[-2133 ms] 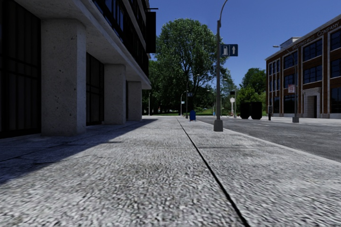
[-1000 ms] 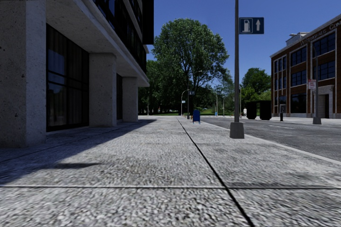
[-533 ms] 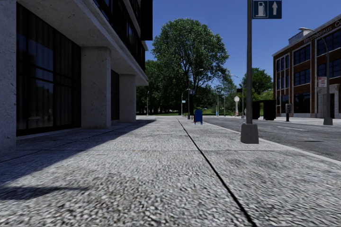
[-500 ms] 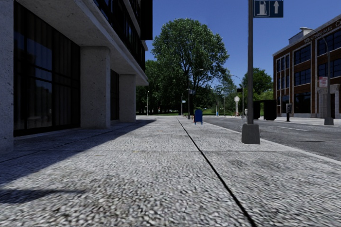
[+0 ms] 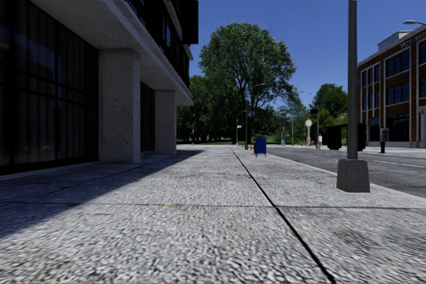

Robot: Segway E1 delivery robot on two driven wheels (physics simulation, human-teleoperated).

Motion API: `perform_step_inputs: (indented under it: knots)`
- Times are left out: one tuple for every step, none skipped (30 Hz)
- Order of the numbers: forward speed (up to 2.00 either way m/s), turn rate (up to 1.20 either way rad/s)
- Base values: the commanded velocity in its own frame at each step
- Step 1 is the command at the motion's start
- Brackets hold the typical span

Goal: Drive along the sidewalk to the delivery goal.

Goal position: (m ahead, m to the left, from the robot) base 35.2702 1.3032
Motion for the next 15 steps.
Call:
perform_step_inputs:
  knots:
    - [1.99, 0.24]
    - [1.99, 0.22]
    - [1.99, 0.22]
    - [1.99, 0.19]
    - [1.99, 0.18]
    - [1.99, 0.0]
    - [1.99, 0.0]
    - [1.99, 0.0]
    - [1.99, 0.0]
    - [1.99, 0.0]
    - [1.99, 0.0]
    - [1.99, 0.0]
    - [1.99, 0.0]
    - [1.99, 0.0]
    - [1.99, 0.0]
